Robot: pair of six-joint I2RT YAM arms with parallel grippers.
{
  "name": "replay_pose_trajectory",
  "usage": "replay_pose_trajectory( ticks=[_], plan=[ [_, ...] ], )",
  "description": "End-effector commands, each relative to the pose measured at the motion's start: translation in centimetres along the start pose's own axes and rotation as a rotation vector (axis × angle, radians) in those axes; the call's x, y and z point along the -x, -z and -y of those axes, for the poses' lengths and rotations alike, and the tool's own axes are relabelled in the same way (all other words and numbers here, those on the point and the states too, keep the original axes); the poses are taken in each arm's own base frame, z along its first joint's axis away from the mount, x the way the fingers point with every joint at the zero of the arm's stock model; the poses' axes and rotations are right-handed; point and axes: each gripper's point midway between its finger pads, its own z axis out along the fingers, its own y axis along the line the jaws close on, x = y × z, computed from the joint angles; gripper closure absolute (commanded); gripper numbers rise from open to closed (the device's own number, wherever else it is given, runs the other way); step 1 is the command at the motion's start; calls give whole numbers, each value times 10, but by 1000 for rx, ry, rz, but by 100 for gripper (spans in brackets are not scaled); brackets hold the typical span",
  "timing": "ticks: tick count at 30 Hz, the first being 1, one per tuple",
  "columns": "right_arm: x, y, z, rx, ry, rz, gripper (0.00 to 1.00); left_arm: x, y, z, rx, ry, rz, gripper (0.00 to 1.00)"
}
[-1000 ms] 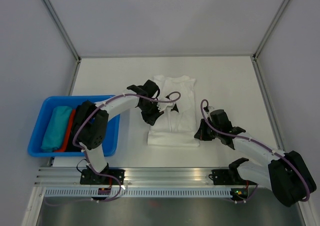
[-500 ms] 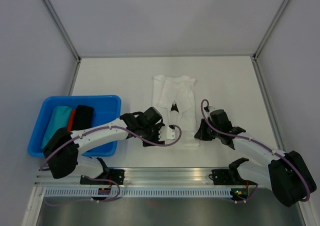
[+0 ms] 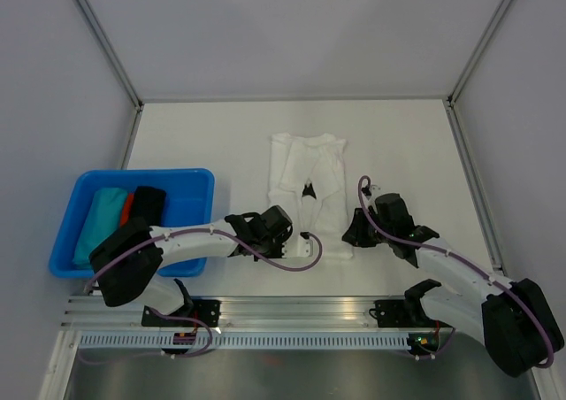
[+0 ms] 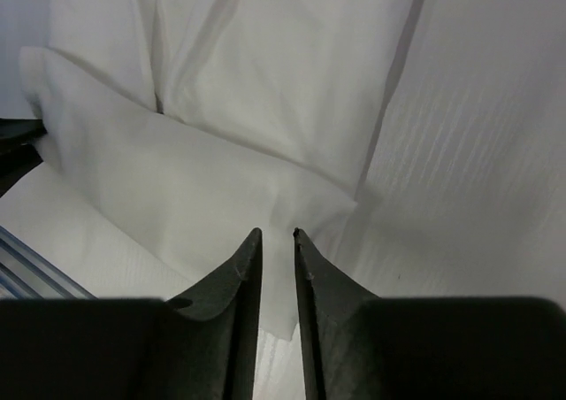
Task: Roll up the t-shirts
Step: Roll the tshirt
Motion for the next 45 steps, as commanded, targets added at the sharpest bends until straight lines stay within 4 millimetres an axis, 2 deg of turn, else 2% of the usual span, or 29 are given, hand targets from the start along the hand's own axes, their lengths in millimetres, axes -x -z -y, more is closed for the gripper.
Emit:
replay_pose_trajectory(
  ticks=[1, 2, 3, 4, 6, 8, 9, 10, 11, 13, 14, 16, 18, 20, 21, 22, 25, 28, 32, 34, 35, 36, 37, 38, 40, 42, 43, 44, 45],
  plan=[
    [38, 16, -26, 85, 108, 123, 72, 4, -7, -6, 36, 20, 11, 77],
    [44, 20, -32, 102, 136, 140, 66, 3, -7, -6, 38, 24, 10, 84],
    [51, 26, -35, 114, 209, 167, 63, 3, -7, -7, 41, 27, 8, 97],
    [65, 36, -45, 133, 261, 215, 57, 3, -5, -7, 43, 30, 12, 98],
    [73, 47, -51, 156, 433, 253, 52, 3, 0, -8, 35, 34, 12, 98],
    [78, 58, -58, 186, 568, 301, 50, 19, 9, -11, -29, 75, 86, 98],
    [67, 60, -67, 263, 671, 284, 50, 15, 13, -7, -76, 106, 73, 98],
    [65, 64, -68, 289, 904, 307, 52, 17, 15, -8, -99, 128, 84, 98],
    [52, 64, -62, 299, 975, 253, 52, 20, 18, -15, -117, 159, 109, 98],
    [51, 65, -58, 283, 1169, 227, 50, 18, 19, -19, -130, 170, 114, 98],
    [34, 64, -47, 286, 1221, 133, 49, 18, 19, -21, -139, 173, 120, 98],
    [14, 57, -28, 264, 1335, -1, 48, 18, 21, -22, -144, 179, 126, 98],
    [-8, 46, -16, 267, 1366, -82, 51, 20, 21, -18, -166, 189, 132, 98],
    [-14, 32, -16, 233, 1373, -76, 52, 23, 22, -19, -172, 192, 137, 98],
    [-13, 27, -21, 227, 1375, -55, 52, 22, 22, -19, -172, 196, 130, 98],
    [-3, 24, -27, 200, 1358, 0, 52, 22, 23, -22, -161, 194, 130, 98],
    [-6, 18, -37, 235, 1375, 36, 52, 22, 24, -24, -154, 195, 127, 98],
    [-18, 11, -30, 237, 1411, -14, 52, 18, 21, -22, -162, 204, 111, 98],
    [-22, 2, -11, 162, 1402, -80, 54, 16, 20, -17, -175, 217, 107, 98],
    [-28, -3, -7, 168, 1401, -103, 58, 17, 20, -15, -185, 225, 113, 98],
    [-31, -4, -4, 168, 1397, -128, 68, 16, 20, -14, -185, 224, 112, 98],
    [-32, -4, -3, 161, 1396, -142, 74, 16, 21, -14, -188, 224, 112, 98],
    [-26, -3, -5, 152, 1399, -137, 86, 15, 21, -13, -193, 223, 107, 98],
    [-30, 2, -1, 155, 1417, -181, 90, 14, 21, -12, -194, 222, 104, 98],
    [-25, 8, -12, 196, 1447, -184, 98, 12, 23, -6, -220, 225, 94, 98],
    [-44, 21, -21, 335, 1480, -256, 100, 12, 26, 3, -261, 231, 100, 98],
    [-42, 27, -32, 379, 1486, -256, 100, 13, 30, 7, -273, 232, 109, 98],
    [-53, 36, -30, 422, 1470, -316, 100, 13, 36, 19, -331, 240, 116, 98],
    [-60, 43, -41, 506, 1455, -327, 100, 14, 42, 26, -371, 236, 126, 98]
  ],
)
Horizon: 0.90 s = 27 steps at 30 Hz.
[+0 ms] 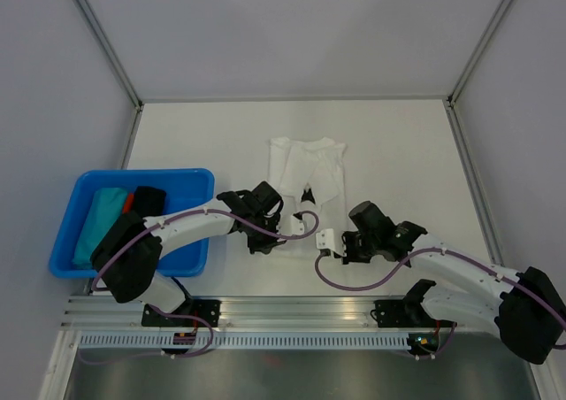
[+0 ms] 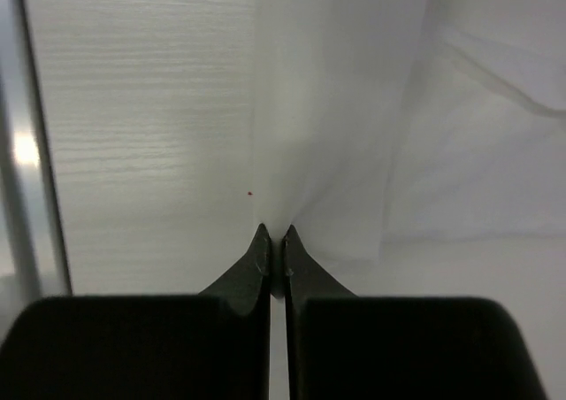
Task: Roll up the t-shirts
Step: Roll the tshirt
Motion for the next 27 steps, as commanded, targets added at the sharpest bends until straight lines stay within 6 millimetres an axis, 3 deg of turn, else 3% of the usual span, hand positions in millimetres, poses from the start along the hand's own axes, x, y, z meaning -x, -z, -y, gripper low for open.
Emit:
replay_pose_trajectory(
  ticks=[1, 2, 3, 6, 11, 14, 18, 20, 22, 27],
  plan=[
    [30, 23, -34, 233, 53, 92, 100, 6, 22, 40, -176, 26, 52, 98],
    [28, 28, -48, 305, 29, 82, 100, 9, 32, 59, -270, 43, 67, 98],
    [38, 32, -53, 349, 34, 121, 100, 11, 38, 65, -305, 26, 85, 98],
    [34, 35, -66, 455, 24, 100, 100, 12, 49, 73, -372, 36, 114, 98],
    [40, 23, -35, 398, -122, 133, 98, 10, 42, 48, -388, 139, 99, 98],
    [34, 10, -11, 319, -221, 125, 92, 10, 37, 26, -376, 196, 93, 98],
    [31, 0, 19, 221, -314, 134, 89, 5, 26, 10, -374, 233, 64, 98],
    [21, -2, 35, 155, -364, 104, 82, 2, 20, 2, -355, 243, 42, 98],
    [15, -1, 42, 117, -389, 79, 73, 0, 13, -6, -341, 257, 29, 98],
    [14, 15, 59, -3, -431, 90, 69, -6, 3, -28, -262, 288, -24, 96]
  ],
)
